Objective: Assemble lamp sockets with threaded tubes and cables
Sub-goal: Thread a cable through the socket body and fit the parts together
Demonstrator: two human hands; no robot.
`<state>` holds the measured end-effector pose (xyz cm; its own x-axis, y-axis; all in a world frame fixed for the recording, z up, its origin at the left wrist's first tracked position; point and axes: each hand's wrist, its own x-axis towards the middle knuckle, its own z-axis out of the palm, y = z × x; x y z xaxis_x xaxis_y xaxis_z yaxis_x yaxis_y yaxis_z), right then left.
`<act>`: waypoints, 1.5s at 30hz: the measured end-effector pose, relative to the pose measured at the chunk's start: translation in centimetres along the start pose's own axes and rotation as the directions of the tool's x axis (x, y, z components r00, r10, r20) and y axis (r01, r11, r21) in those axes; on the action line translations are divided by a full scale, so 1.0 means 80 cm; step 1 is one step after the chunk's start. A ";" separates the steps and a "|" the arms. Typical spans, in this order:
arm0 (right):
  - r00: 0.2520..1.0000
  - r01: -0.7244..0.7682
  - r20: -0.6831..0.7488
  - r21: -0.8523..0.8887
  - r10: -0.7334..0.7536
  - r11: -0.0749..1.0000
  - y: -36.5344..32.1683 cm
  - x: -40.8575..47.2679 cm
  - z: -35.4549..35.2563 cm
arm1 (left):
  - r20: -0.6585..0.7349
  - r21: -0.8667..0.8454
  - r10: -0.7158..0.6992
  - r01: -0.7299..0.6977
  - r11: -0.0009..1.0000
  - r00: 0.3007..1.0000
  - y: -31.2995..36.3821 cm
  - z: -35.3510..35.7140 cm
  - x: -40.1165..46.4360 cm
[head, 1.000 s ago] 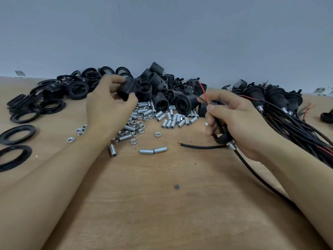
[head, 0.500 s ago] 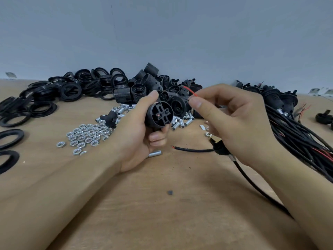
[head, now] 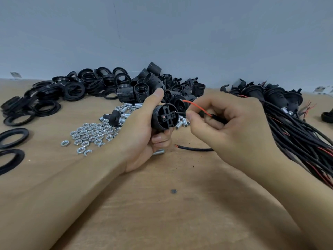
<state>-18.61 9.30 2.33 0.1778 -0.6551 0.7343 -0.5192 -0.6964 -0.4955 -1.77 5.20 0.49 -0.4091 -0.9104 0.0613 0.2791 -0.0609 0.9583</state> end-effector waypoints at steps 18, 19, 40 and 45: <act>0.980 -0.156 0.125 0.001 0.154 0.988 -0.003 0.004 -0.003 | 0.010 0.016 -0.004 0.004 1.000 1.000 -0.004 -0.002 0.004; 0.977 -0.174 0.121 -0.004 0.174 0.985 -0.003 0.004 -0.003 | 0.012 0.021 -0.005 0.005 1.000 1.000 -0.005 -0.002 0.004; 0.992 -0.048 0.107 -0.162 0.066 0.986 -0.009 -0.006 0.015 | -0.038 0.086 0.004 -0.001 0.996 0.999 -0.011 0.000 0.002; 0.986 -0.104 0.121 -0.066 0.111 0.992 -0.006 -0.004 0.016 | -0.058 0.114 0.000 0.006 0.994 0.998 -0.010 0.001 0.000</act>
<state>-17.32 9.49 1.70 0.2185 -0.7589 0.6134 -0.5890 -0.6038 -0.5372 -2.07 5.26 -0.21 -0.3578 -0.9327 0.0453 0.1761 -0.0197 0.9842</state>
